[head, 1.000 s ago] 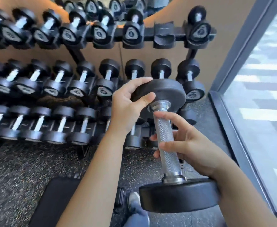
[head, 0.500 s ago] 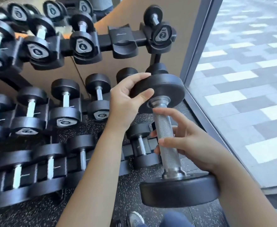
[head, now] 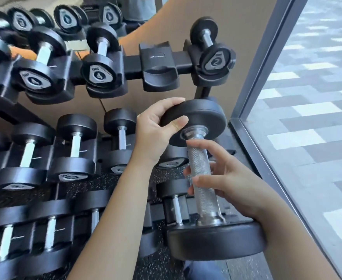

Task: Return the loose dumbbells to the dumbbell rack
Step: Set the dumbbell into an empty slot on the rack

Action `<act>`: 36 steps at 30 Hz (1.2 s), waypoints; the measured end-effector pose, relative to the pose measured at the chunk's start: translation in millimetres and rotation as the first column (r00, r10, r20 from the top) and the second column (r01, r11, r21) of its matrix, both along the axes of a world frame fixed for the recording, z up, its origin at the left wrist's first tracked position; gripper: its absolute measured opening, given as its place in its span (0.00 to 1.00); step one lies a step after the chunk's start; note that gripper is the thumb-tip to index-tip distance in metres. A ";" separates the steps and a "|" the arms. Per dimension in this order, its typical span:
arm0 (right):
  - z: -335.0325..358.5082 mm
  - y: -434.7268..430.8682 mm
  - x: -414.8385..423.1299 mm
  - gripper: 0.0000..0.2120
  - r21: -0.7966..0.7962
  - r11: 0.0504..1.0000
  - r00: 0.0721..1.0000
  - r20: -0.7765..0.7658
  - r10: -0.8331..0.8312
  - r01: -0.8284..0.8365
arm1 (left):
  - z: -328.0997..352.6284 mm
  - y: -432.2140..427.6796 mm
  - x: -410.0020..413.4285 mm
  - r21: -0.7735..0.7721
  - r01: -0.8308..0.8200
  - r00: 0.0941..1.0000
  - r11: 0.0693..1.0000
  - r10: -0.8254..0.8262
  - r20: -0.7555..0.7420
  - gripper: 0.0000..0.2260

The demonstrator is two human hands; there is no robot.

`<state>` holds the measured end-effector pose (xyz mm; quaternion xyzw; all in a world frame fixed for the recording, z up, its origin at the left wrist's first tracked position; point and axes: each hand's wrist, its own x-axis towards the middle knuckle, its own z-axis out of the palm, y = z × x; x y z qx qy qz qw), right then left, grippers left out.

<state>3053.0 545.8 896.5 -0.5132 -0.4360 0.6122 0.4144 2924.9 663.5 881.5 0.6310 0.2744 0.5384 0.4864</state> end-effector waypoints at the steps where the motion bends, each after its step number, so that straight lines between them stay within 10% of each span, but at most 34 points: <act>1: -0.2 14.7 7.7 0.28 0.001 1.000 1.000 0.002 0.010 -0.010 | 1.0 12.9 6.7 -0.005 -0.015 1.000 1.000 0.015 -0.001 0.13; 36: -11.7 308.6 70.2 0.30 -0.023 0.990 0.990 0.001 0.138 -0.138 | -11.6 284.8 56.4 -0.158 -0.093 0.996 0.983 0.094 0.001 0.15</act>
